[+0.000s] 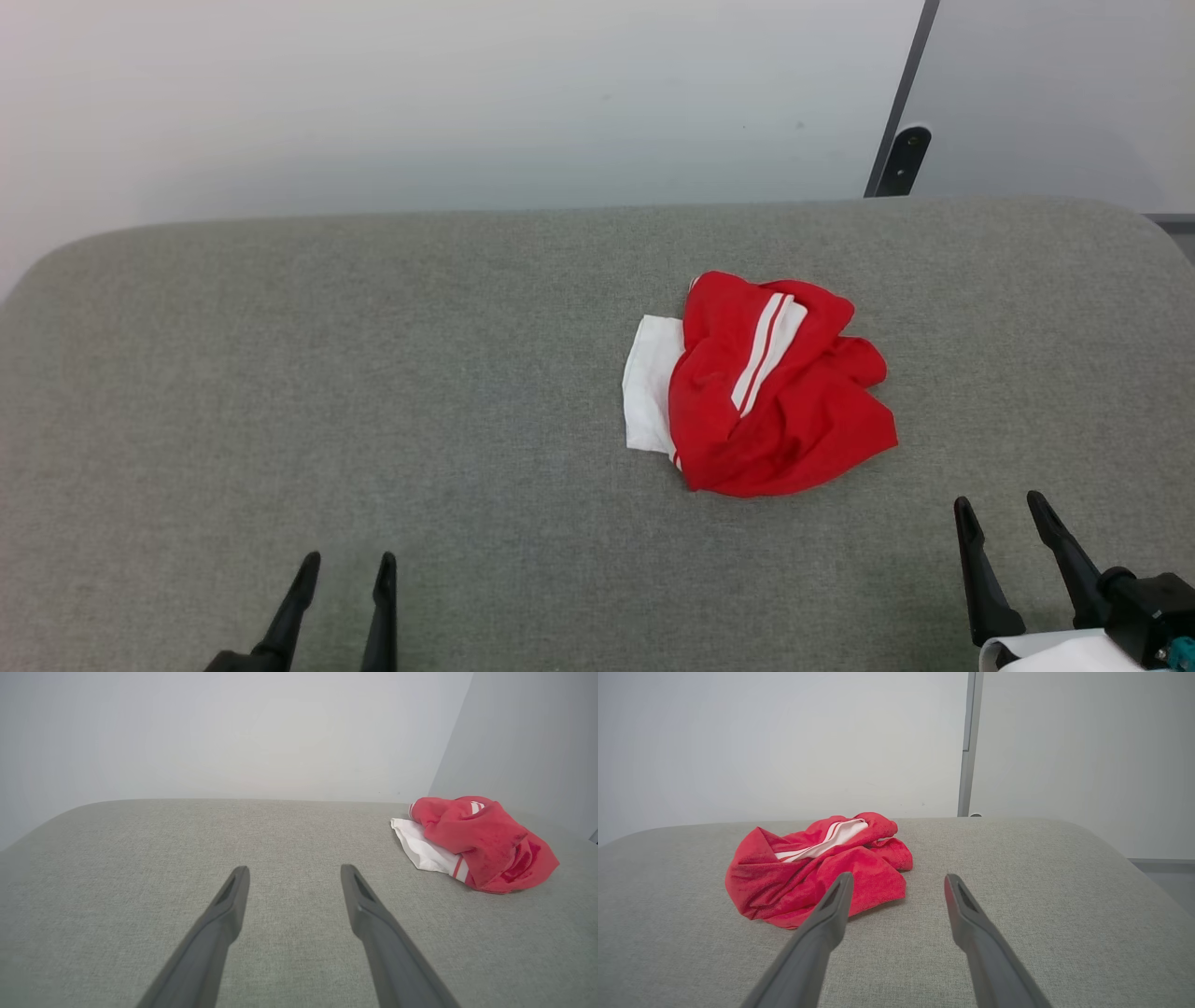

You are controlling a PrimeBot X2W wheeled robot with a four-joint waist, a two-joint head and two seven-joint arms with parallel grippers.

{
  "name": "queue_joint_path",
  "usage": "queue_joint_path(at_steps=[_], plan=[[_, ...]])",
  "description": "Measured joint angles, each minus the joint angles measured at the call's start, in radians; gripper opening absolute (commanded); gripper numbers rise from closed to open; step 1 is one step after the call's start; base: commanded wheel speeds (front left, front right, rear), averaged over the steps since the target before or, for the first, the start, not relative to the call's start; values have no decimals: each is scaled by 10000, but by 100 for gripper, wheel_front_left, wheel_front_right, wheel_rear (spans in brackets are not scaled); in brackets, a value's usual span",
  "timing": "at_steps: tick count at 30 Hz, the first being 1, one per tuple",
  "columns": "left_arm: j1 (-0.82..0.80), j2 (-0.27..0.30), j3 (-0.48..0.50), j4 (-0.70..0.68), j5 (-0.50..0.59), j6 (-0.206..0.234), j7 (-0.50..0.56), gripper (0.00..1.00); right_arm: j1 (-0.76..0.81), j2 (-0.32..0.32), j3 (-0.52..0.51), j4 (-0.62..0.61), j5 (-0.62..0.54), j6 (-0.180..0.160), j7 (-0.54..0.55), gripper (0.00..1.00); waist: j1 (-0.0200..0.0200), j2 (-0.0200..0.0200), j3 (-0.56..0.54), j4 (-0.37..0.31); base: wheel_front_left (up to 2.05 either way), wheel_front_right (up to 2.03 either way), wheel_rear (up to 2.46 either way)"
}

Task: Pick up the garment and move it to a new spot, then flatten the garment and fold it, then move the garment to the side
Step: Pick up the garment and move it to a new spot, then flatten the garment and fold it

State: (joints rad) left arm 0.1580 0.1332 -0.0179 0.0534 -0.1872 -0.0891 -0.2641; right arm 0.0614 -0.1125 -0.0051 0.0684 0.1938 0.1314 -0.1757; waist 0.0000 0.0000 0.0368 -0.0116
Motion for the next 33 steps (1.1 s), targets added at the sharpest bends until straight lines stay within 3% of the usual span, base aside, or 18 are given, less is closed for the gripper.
queue_joint_path(at_steps=[8, 14, 18, 24, 29, 33], plan=[[-578, -222, -67, 174, 19, -278, 0, 100, -158, 59, 94, 50, -25, 0, -46, 100, 0, 0, 175, -30, 0, 0, 0], [-3714, 656, -1519, 1189, -226, -385, 194, 100, -521, 228, 359, 221, -23, 0, -194, 100, 0, 0, 424, -97, 0, 0, 0], [-6419, 1246, -2890, 2023, -1475, -387, 1258, 100, -906, 326, 560, 353, 73, 0, -368, 100, 0, 0, 677, -327, 0, 0, 0], [-9212, 1858, -4830, 4405, -3588, -401, 3893, 100, -1313, 470, 796, 807, 213, 0, -627, 100, 0, 0, 1160, -843, 0, 0, 0], [-10478, 1833, -5668, 6408, -5336, -399, 6427, 100, -1669, 554, 1045, 1177, 412, 0, -796, 100, 0, 0, 1534, -1380, 0, 0, 0], [-11092, 1795, -6215, 7108, -6506, -399, 8157, 100, -1973, 581, 1116, 1358, 516, 0, -842, 100, 0, 0, 1847, -1764, 0, 0, 0]])
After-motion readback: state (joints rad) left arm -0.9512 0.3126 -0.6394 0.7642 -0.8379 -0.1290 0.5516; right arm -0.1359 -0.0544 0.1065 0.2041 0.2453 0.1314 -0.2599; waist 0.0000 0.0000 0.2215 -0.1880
